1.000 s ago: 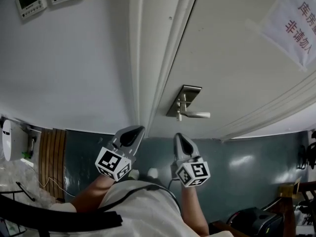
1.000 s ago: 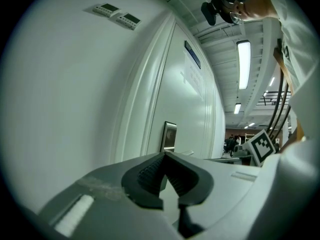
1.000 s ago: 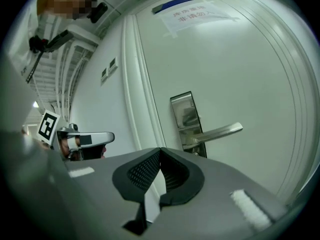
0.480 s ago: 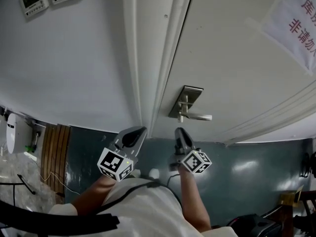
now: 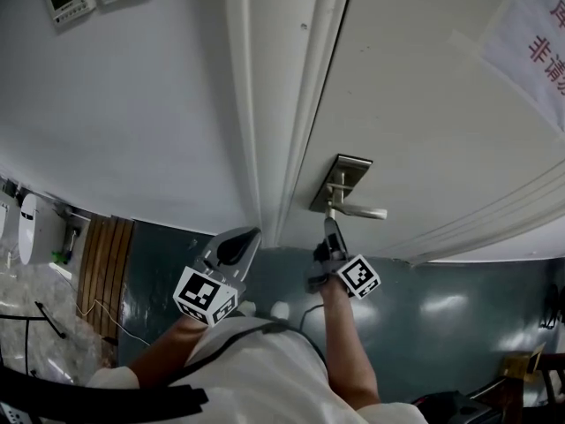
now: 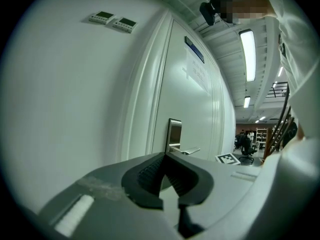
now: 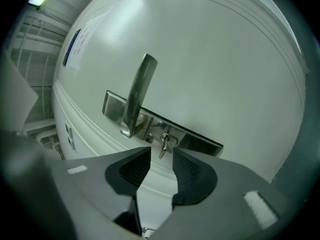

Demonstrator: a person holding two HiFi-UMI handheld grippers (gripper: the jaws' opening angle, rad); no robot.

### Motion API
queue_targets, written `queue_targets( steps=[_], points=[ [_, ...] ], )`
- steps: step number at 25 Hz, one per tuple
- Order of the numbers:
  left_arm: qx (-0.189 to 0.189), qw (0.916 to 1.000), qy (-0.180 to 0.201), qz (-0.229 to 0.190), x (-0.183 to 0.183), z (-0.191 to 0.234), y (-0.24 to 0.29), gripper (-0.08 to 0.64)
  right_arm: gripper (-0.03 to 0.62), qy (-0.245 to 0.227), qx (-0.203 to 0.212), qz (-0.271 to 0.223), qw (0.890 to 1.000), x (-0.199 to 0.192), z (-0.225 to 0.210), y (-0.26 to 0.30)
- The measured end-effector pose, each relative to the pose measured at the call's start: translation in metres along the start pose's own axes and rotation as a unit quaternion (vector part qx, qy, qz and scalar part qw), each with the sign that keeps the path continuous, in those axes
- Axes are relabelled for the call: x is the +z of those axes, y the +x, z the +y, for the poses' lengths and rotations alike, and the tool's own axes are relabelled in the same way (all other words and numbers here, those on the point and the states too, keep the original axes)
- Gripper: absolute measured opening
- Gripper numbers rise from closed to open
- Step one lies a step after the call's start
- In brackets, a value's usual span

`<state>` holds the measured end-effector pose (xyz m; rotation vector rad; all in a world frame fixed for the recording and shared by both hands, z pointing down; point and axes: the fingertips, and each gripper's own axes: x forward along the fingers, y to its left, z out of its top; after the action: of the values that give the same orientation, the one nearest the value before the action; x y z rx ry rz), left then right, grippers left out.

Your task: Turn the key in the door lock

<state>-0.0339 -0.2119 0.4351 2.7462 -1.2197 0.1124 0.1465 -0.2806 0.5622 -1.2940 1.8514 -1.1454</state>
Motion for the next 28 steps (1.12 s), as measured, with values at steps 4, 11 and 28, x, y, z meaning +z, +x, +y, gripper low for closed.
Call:
queue_targets(
  steps=[4, 11, 28],
  points=[
    [0.005, 1.0, 0.002, 0.001, 0.0, 0.005, -0.002, 0.004, 0.13, 0.045, 0.017, -0.008, 0.999, 0.0, -0.004, 0.012],
    [0.005, 1.0, 0.005, 0.0, 0.002, 0.008, -0.003, 0.003, 0.031, 0.0, -0.009, 0.002, 1.0, -0.001, 0.005, 0.016],
    [-0.001, 0.9999, 0.013, 0.0, 0.002, 0.003, -0.009, 0.003, 0.041, -0.379, -0.125, 0.078, 0.914, -0.007, 0.008, 0.018]
  ],
)
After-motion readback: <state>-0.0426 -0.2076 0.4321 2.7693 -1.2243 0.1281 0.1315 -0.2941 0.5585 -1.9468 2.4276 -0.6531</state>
